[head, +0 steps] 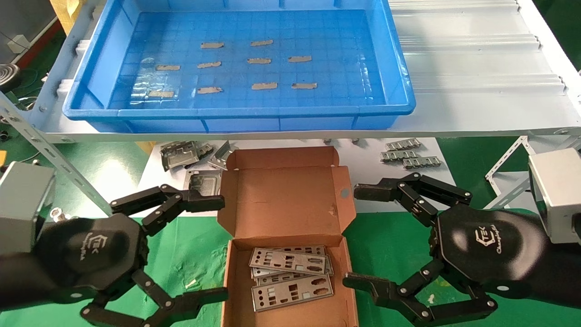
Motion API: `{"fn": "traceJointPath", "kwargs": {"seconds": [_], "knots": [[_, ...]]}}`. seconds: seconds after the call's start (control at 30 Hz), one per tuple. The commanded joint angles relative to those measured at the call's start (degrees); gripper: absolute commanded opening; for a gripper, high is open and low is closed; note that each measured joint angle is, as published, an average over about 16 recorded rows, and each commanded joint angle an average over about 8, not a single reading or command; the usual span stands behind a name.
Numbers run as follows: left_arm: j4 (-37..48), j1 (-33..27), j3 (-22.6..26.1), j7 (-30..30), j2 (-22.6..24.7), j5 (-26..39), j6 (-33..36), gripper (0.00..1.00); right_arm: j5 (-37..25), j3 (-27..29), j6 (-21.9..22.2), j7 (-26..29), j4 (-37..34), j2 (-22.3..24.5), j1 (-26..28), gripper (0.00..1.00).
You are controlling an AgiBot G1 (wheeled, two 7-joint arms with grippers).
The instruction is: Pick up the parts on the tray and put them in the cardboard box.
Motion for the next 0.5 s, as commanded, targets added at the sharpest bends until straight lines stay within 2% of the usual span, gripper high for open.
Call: {"fn": "traceJointPath", "kwargs": {"seconds": [0.03, 0.23, 0.5], "knots": [[-1.2, 0.56, -1.09, -0.64, -0.84, -0.41, 0.13, 1.0, 0.0, 0.0, 0.0, 0.0, 0.0, 0.0, 0.0, 1.0], [-3.39, 1.58, -3.09, -1.73, -2.38, -1.2, 0.38, 1.0, 0.0, 0.0, 0.01, 0.0, -0.01, 0.0, -0.01, 1.0], [-3.64, 1.76, -3.32, -1.8, -2.56, -1.39, 0.43, 1.0, 0.01, 0.0, 0.01, 0.0, -0.02, 0.0, -0.01, 1.0]]}}
